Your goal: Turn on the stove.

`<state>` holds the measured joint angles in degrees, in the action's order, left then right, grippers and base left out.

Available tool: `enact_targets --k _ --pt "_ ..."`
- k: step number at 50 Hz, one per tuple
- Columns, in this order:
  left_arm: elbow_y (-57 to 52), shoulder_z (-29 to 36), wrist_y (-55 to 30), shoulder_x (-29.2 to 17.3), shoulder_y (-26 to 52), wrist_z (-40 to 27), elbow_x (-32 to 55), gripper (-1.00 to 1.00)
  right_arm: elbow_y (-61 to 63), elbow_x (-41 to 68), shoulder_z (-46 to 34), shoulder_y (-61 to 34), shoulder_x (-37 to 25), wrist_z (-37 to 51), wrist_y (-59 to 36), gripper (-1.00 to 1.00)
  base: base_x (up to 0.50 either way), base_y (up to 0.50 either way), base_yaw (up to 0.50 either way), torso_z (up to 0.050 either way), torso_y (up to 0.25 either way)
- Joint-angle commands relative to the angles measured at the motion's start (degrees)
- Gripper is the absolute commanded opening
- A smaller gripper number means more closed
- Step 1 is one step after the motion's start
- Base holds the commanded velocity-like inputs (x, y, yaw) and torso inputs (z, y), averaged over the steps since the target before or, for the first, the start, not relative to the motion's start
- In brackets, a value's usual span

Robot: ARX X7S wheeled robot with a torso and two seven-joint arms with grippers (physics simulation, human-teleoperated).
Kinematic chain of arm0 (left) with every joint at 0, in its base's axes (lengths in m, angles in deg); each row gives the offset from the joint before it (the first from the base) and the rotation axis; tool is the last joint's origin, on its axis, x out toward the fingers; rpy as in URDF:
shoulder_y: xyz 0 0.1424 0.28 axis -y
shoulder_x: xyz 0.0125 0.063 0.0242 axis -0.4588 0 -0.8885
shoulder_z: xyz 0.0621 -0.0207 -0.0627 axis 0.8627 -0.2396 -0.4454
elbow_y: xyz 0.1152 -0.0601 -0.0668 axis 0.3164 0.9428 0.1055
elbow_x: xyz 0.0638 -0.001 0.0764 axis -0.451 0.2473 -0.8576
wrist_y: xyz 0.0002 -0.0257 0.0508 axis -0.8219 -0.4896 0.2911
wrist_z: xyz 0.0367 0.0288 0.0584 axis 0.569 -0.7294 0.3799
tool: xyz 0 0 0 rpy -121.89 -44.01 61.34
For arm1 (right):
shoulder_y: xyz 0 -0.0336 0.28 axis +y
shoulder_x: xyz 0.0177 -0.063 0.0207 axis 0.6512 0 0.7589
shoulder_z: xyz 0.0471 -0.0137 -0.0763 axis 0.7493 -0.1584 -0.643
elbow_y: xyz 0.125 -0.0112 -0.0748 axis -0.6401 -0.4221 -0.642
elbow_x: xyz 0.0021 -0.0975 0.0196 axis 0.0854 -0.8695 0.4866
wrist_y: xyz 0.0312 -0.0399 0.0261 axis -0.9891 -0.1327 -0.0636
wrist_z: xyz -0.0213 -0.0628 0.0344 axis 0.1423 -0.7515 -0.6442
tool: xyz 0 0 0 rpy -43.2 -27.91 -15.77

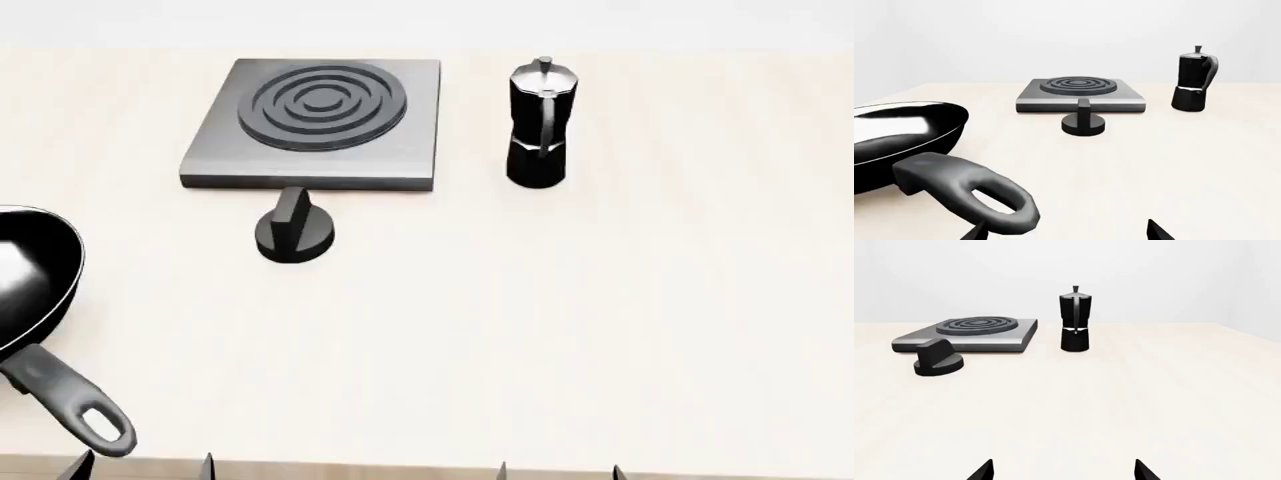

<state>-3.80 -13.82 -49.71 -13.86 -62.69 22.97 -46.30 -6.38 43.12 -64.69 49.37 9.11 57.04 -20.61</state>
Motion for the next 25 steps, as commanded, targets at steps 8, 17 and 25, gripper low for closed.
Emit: enact_targets --k 8,17,25 --pt "0.05 2.61 -0.18 -2.18 0.13 -2.98 1.82 1.00 -0.69 2.04 -2.61 -0.19 -2.18 3.16 0.18 1.00 0.00 0.00 0.00 0.000 0.000" --pt "-2.33 3.42 -3.43 -3.17 0.04 -4.21 3.56 1.00 2.38 4.12 -3.31 0.27 -3.12 4.52 -2.07 1.00 0.00 0.00 0.00 0.000 0.000" --pt "-8.63 4.77 -7.65 -4.31 -0.36 -6.20 2.23 1.00 12.01 5.00 -5.35 1.01 -4.67 4.47 -9.51 1.00 0.00 0.00 0.00 0.000 0.000"
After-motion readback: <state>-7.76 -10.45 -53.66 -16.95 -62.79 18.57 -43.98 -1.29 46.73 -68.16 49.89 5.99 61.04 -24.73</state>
